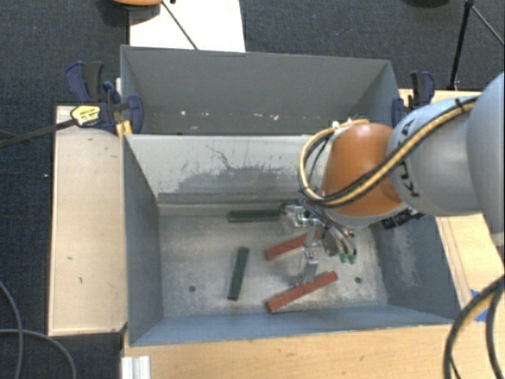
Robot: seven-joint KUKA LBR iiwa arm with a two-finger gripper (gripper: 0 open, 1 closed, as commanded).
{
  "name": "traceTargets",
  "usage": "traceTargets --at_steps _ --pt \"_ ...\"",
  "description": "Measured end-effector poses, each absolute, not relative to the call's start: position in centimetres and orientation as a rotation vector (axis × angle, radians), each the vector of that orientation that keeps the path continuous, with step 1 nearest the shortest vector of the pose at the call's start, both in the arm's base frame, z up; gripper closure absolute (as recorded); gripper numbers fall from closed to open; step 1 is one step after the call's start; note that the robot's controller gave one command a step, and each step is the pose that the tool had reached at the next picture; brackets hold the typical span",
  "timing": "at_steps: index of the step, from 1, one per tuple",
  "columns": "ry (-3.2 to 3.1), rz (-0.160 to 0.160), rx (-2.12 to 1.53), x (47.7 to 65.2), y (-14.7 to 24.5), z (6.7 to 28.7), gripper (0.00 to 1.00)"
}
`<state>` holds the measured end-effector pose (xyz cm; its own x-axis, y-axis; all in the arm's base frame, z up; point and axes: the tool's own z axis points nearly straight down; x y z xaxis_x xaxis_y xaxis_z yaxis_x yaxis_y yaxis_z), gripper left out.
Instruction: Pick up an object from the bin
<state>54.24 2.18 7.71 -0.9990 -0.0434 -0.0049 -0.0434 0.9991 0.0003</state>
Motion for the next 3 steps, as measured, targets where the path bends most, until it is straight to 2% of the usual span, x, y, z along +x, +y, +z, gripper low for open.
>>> traceTargets --at_steps 1,2,3 --pt "3.135 0.001 0.148 55.7 2.3 7.1 1.00" --pt "3.135 0.001 0.149 55.6 2.3 7.1 1.00" --pt "3.130 0.002 0.118 58.1 2.9 24.0 1.00"
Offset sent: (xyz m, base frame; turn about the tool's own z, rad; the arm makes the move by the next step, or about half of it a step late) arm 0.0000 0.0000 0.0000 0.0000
